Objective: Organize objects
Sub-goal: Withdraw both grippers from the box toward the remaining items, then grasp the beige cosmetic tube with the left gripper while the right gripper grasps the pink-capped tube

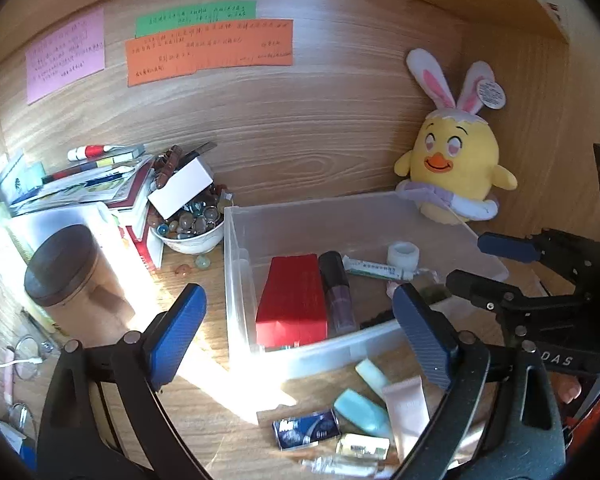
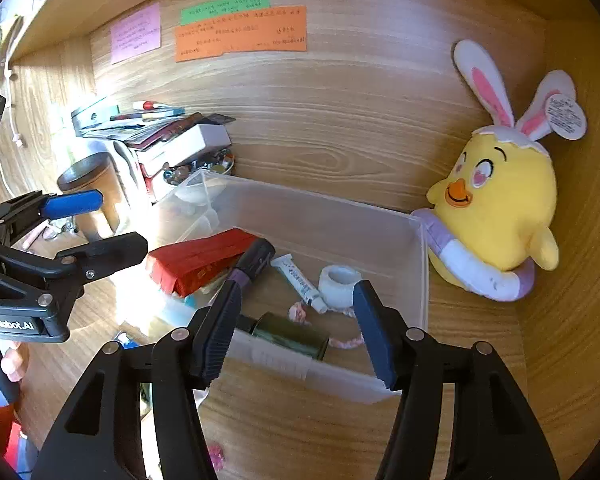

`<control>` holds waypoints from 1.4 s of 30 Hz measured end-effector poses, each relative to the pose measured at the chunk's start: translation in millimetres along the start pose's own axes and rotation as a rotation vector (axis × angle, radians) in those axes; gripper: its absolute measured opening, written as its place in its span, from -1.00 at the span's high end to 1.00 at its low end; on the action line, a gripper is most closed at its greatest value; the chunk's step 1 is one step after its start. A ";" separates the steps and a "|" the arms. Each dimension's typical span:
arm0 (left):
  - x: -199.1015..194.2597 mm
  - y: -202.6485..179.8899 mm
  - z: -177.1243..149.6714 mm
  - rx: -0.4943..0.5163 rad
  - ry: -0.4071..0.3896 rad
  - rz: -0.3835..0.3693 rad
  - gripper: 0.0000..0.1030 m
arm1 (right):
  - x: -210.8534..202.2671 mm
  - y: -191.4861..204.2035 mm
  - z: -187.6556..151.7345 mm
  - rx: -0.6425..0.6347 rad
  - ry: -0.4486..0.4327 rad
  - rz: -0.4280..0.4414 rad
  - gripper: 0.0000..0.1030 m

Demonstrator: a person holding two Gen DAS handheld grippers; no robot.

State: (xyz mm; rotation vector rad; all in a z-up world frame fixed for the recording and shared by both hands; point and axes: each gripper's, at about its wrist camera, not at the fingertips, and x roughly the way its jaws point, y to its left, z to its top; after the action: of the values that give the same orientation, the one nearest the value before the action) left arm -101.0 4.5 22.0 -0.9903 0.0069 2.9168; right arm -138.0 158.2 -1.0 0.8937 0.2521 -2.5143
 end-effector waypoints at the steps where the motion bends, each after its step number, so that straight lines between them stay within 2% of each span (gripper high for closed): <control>1: -3.0 -0.9 -2.5 0.005 0.000 0.001 -0.87 | -2.7 0.8 -2.3 0.000 -0.001 0.003 -0.06; 10: -12.8 -9.6 -33.3 0.007 0.080 -0.045 -0.90 | -20.0 4.5 -30.5 0.030 0.001 0.031 -0.11; 16: -20.7 -17.0 -56.6 0.000 0.119 -0.059 -0.90 | -24.2 10.2 -54.2 0.021 0.031 0.040 -0.11; 22: -22.1 -26.1 -81.3 -0.029 0.196 -0.111 -0.90 | -23.3 14.6 -78.1 0.031 0.079 0.085 -0.11; 27: -26.2 -40.4 -96.0 -0.005 0.201 -0.093 -0.90 | -22.8 21.1 -99.8 0.053 0.124 0.139 -0.11; 31: -30.5 -47.7 -108.4 -0.009 0.212 -0.114 -0.89 | -26.5 25.8 -112.6 0.053 0.136 0.158 -0.11; 36: -38.4 -52.9 -117.3 -0.009 0.223 -0.164 -0.54 | -24.8 28.9 -121.0 0.053 0.158 0.166 -0.11; 42: -39.2 -63.2 -130.5 0.031 0.255 -0.176 -0.41 | -21.3 35.7 -123.9 0.042 0.166 0.170 -0.05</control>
State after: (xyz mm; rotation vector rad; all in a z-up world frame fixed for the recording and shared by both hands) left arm 13.1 62.2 -56.7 -1.2801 -0.0215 2.6083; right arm -38.1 173.7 -83.8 1.0949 0.1687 -2.2999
